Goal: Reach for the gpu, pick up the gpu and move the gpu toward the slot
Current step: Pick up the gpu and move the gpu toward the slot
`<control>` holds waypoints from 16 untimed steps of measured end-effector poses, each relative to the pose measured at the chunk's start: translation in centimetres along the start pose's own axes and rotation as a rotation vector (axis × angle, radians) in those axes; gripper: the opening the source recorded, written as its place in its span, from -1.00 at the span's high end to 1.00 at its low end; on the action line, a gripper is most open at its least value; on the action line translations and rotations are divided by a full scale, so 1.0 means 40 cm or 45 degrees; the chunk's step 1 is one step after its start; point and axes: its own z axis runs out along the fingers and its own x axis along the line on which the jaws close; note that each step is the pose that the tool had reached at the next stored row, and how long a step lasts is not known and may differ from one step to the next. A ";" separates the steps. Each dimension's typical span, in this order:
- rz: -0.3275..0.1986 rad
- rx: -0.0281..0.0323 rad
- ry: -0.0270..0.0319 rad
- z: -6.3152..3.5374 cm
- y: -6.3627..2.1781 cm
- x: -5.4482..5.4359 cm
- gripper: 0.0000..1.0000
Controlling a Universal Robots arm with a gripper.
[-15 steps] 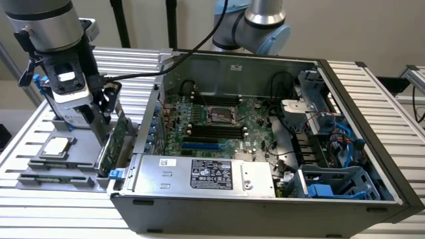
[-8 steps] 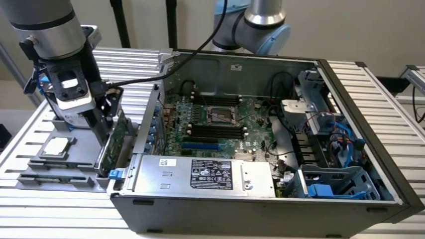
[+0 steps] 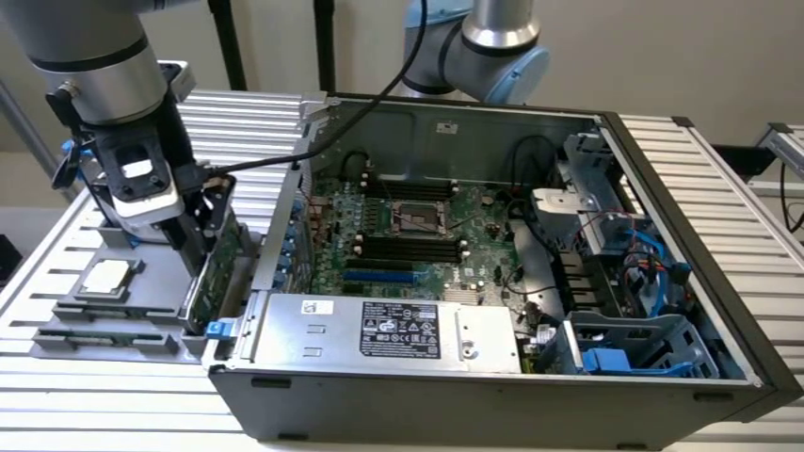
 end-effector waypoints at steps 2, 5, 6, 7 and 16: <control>0.000 0.0072 -0.0081 0.005 0.000 0.000 0.15; -0.001 0.0213 -0.0184 0.011 0.000 0.001 0.15; -0.002 0.0272 -0.0195 0.014 0.000 0.001 0.15; -0.002 0.0319 -0.0204 0.017 0.000 0.001 0.15; -0.010 0.0442 -0.0373 0.050 0.000 0.003 0.15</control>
